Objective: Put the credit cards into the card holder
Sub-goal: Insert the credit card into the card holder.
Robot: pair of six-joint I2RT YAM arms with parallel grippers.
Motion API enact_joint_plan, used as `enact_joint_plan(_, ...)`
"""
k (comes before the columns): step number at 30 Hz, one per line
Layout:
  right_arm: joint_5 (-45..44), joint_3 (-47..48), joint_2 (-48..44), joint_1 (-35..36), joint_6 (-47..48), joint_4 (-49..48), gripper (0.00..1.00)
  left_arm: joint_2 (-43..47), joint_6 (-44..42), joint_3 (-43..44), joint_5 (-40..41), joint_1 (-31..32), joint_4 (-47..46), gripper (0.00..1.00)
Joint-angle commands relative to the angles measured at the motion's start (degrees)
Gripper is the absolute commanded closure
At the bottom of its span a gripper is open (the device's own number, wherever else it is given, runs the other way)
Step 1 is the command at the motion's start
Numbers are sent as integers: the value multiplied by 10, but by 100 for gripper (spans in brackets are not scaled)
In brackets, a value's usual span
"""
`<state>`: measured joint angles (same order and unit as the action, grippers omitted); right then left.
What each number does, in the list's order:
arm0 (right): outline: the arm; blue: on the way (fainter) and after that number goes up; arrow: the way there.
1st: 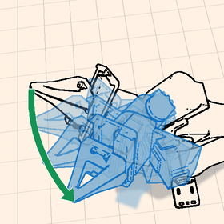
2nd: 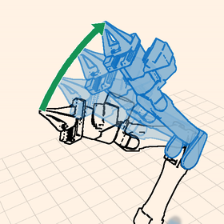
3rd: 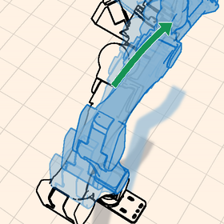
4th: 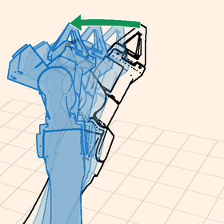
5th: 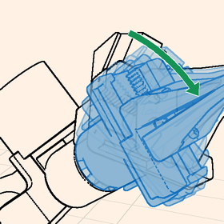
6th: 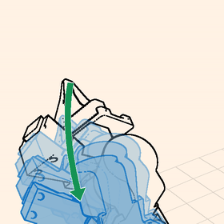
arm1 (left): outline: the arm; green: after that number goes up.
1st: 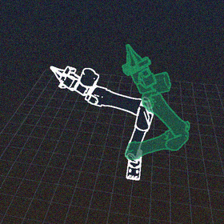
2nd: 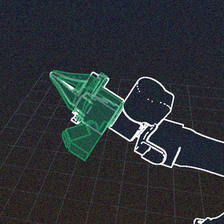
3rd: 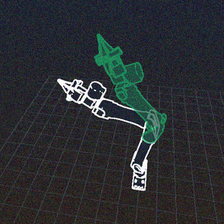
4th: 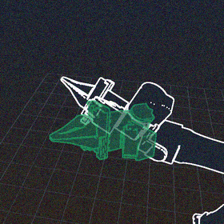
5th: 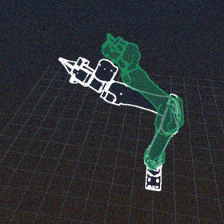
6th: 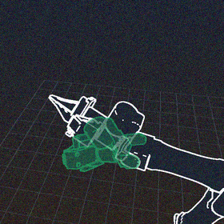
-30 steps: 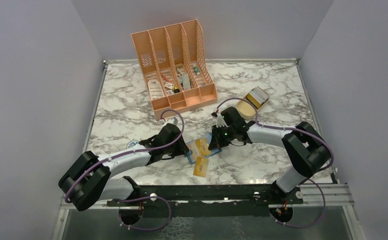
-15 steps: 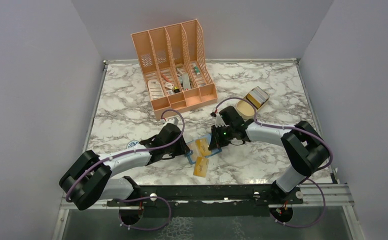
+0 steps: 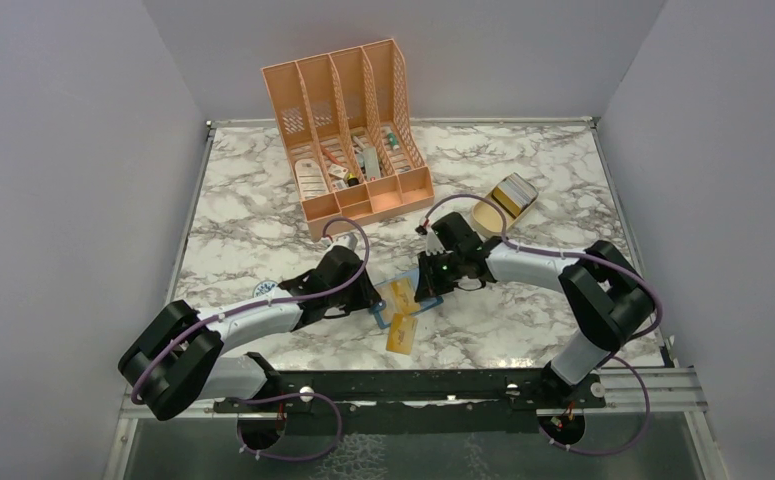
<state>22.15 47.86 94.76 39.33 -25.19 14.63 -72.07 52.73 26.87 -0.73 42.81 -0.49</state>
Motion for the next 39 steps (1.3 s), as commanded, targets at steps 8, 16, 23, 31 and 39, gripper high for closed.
enact_joint_plan(8,1,11,25,17,7,12,91,-5,-7,-2,-21,-3,-31,71)
enact_joint_plan(16,-4,1,6,17,-3,-22,68,4,-9,8,-16,-3,-10,69)
enact_joint_plan(23,-1,3,14,17,2,-41,62,27,-13,29,26,-3,65,60)
enact_joint_plan(31,9,1,16,17,11,-59,60,23,-1,-2,10,-5,31,59)
enact_joint_plan(39,57,-13,22,17,12,-104,62,7,4,-12,-9,-5,-13,59)
